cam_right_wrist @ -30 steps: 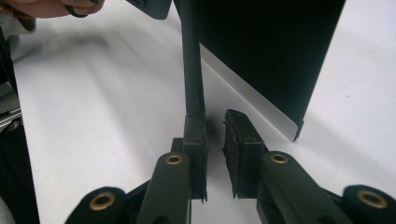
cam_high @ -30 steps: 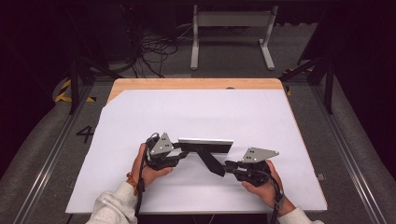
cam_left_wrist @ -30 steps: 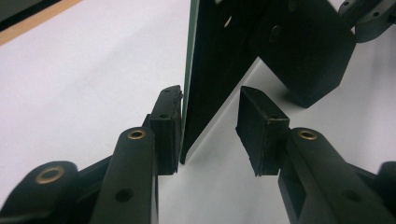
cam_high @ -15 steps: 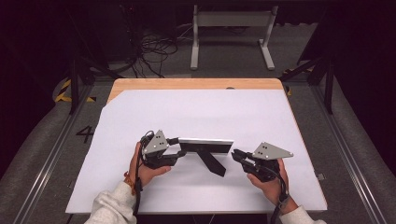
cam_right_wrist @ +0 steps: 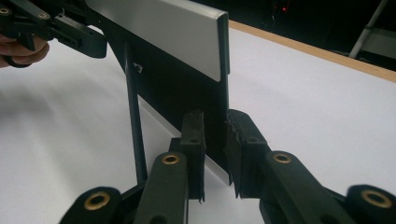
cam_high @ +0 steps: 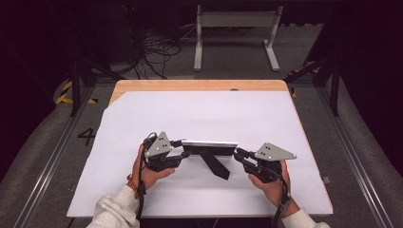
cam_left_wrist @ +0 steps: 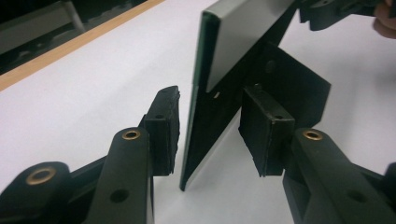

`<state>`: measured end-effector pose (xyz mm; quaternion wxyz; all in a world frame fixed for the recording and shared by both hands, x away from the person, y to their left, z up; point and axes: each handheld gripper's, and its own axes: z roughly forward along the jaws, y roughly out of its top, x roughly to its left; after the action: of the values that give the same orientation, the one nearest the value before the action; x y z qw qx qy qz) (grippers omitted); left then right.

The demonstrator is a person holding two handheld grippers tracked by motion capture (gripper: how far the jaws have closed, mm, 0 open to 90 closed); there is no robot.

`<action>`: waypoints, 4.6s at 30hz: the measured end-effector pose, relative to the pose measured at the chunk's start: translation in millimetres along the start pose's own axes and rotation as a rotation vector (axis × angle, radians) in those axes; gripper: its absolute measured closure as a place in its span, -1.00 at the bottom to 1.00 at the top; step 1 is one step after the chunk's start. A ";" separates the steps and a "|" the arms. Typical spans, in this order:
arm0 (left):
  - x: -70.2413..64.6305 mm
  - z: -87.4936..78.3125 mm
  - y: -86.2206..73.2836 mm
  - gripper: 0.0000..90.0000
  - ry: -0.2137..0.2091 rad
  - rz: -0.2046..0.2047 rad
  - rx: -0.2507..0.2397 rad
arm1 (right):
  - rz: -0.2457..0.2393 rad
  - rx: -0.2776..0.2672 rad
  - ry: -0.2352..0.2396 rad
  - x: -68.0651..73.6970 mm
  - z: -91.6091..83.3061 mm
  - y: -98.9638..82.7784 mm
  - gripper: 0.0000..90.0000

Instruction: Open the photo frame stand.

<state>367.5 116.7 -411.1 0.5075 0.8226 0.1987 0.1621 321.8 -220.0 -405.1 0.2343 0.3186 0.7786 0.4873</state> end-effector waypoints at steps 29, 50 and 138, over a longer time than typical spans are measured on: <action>-2.1 -3.9 -1.6 0.63 -0.030 -0.006 0.002 | 0.020 0.012 -0.038 -7.8 15.0 1.3 0.90; -6.5 -5.7 -2.7 0.65 -0.016 0.012 0.018 | -0.056 -0.015 -0.036 11.9 17.0 14.4 1.00; -37.3 -4.3 4.4 0.77 -0.054 0.119 0.069 | -0.008 0.002 -0.007 6.5 48.6 25.5 0.99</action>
<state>333.9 99.9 -407.7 0.4735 0.8540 0.1414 0.1629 357.0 -177.4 -402.4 0.2388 0.3176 0.7795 0.4842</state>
